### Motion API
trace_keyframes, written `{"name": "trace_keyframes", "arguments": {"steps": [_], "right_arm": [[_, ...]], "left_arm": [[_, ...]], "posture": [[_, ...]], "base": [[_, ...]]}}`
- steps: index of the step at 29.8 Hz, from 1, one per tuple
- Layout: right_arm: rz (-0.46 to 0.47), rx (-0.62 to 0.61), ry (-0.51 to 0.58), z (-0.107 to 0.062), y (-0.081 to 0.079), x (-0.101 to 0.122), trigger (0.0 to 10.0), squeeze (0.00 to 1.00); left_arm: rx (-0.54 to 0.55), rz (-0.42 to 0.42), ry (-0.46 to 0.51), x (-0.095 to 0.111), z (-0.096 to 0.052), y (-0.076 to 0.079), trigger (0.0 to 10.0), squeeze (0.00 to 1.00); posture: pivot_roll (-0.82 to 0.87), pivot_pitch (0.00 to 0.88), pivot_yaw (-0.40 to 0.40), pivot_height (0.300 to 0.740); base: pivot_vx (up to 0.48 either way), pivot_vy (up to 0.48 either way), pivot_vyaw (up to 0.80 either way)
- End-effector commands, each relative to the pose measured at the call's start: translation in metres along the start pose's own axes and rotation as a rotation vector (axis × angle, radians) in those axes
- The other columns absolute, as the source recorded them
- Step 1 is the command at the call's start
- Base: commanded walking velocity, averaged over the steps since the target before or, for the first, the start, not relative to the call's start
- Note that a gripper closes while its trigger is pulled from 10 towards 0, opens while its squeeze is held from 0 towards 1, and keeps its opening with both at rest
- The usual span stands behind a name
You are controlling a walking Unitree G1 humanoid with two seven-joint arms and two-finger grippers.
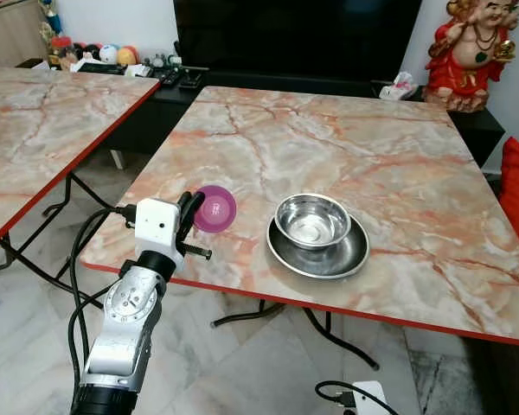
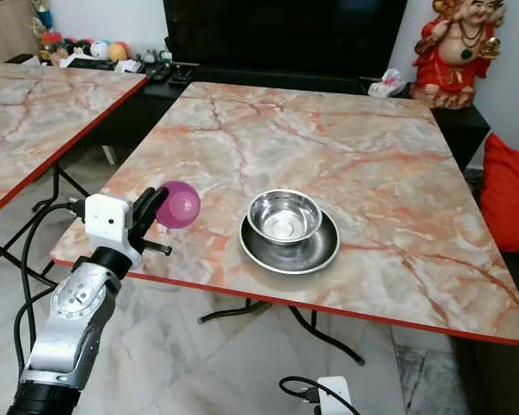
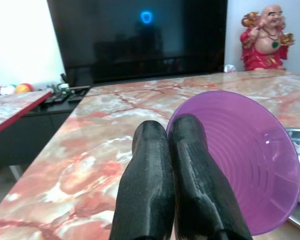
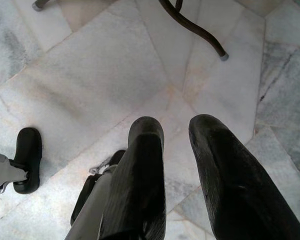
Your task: Setting the table
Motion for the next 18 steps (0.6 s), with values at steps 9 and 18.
{"name": "trace_keyframes", "arguments": {"steps": [9, 18], "right_arm": [[0.001, -0.001, -0.006, 0.0000, 0.0021, -0.0005, 10.0, 0.00], [0.002, 0.004, 0.001, -0.0001, 0.0024, 0.0002, 10.0, 0.00]], "left_arm": [[-0.017, -0.006, 0.010, 0.0037, 0.0021, 0.0028, 10.0, 0.00], [-0.018, -0.004, 0.011, 0.0039, 0.0018, 0.0045, 10.0, 0.00]], "posture": [[0.12, 0.015, -0.030, 0.740], [0.12, 0.014, -0.034, 0.740]], "base": [[0.000, 0.000, -0.50], [0.000, 0.000, 0.00]]}}
Point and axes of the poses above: a point about 5 cm out from each wrist's last joint towards the gripper, its own z axis pointing out of the wrist towards the gripper, its own x axis along the axis of the wrist's last joint, y = z × x, the point moved 2 cm from there along z, pointing out of the wrist towards the gripper, and after that the axes turned 11 degrees about z, right-handed, at the moved point
